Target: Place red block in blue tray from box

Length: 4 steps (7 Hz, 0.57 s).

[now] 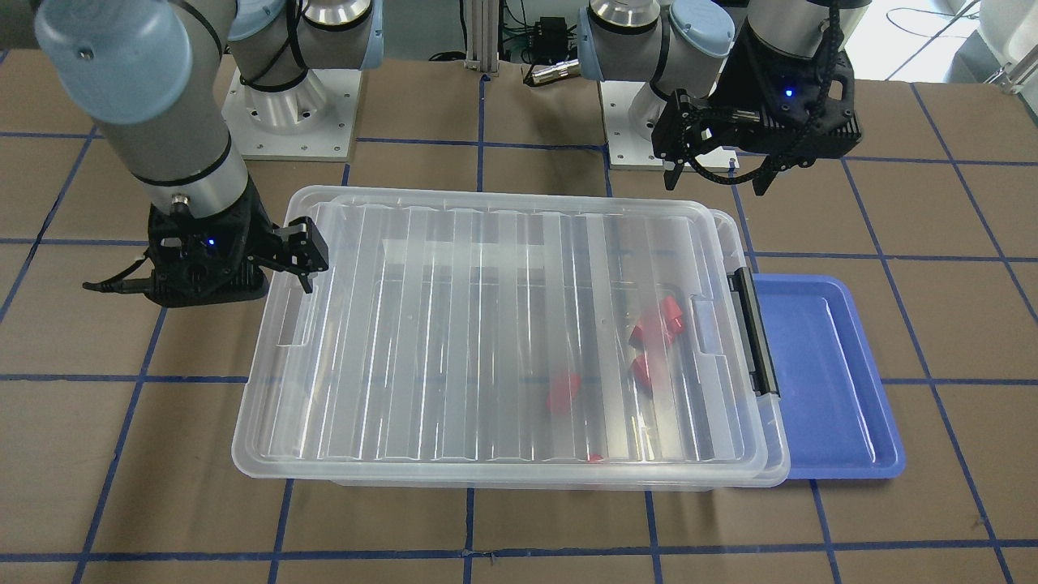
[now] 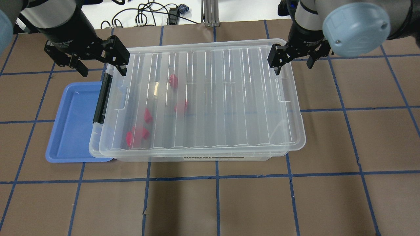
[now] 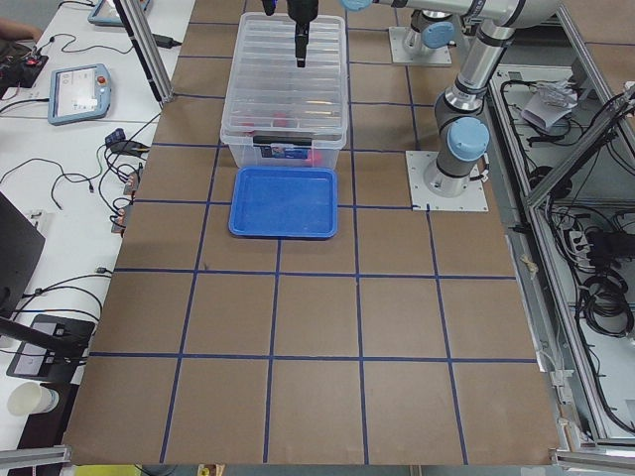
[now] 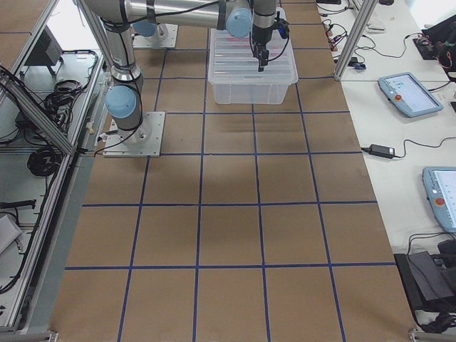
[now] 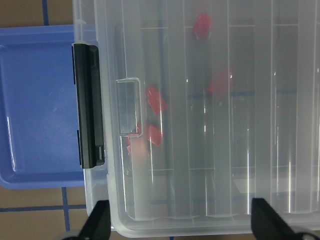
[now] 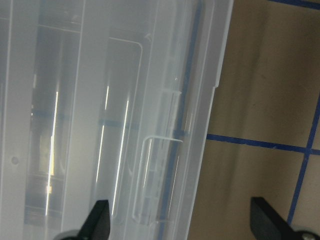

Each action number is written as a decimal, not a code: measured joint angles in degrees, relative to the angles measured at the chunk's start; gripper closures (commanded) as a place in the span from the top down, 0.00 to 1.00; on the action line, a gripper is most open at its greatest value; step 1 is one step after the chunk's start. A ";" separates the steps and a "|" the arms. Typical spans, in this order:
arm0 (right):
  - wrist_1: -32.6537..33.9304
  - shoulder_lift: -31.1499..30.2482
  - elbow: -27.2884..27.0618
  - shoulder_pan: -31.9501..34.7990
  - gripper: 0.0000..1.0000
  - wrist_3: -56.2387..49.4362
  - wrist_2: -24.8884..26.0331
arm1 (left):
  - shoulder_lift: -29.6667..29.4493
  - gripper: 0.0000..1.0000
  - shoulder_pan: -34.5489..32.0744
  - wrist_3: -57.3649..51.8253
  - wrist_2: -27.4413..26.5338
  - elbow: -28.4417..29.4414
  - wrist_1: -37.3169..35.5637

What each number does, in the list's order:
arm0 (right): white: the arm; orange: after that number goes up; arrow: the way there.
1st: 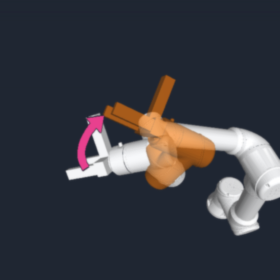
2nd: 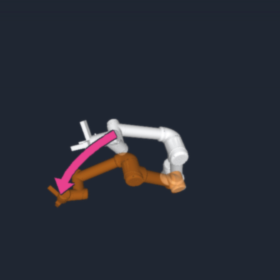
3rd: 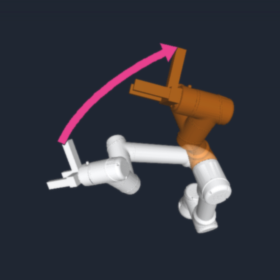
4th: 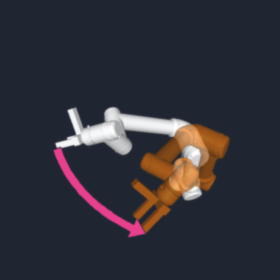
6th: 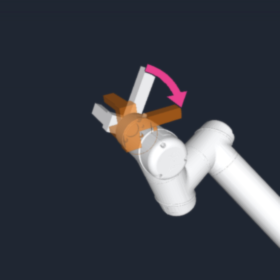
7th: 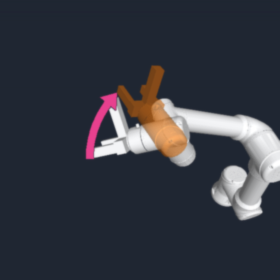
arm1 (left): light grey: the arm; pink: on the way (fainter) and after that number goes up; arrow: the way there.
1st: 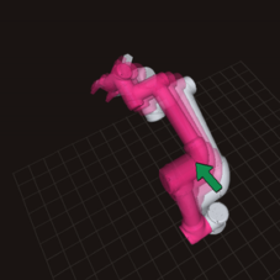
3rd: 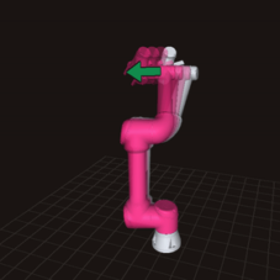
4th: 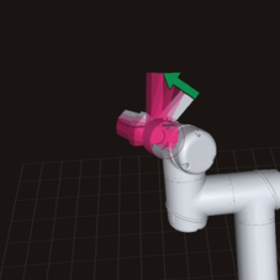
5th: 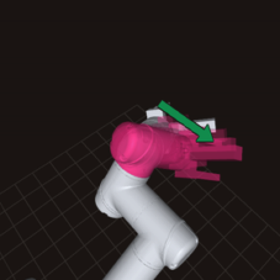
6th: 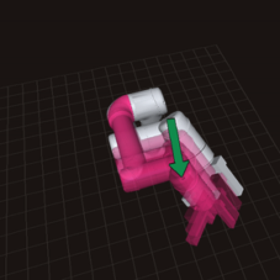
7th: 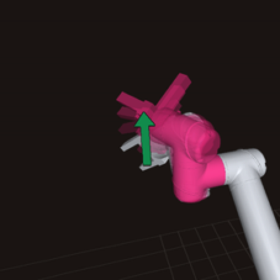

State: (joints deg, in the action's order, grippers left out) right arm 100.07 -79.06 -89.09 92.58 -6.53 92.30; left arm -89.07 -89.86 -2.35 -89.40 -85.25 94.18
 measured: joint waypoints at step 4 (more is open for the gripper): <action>2.32 3.05 -1.73 -0.55 1.00 0.52 5.75 | 0.13 1.00 0.01 0.42 0.00 0.07 -0.21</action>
State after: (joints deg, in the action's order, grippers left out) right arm 102.39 -76.00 -90.82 92.03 -6.01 98.05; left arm -88.94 -89.85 -1.93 -89.40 -85.18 93.97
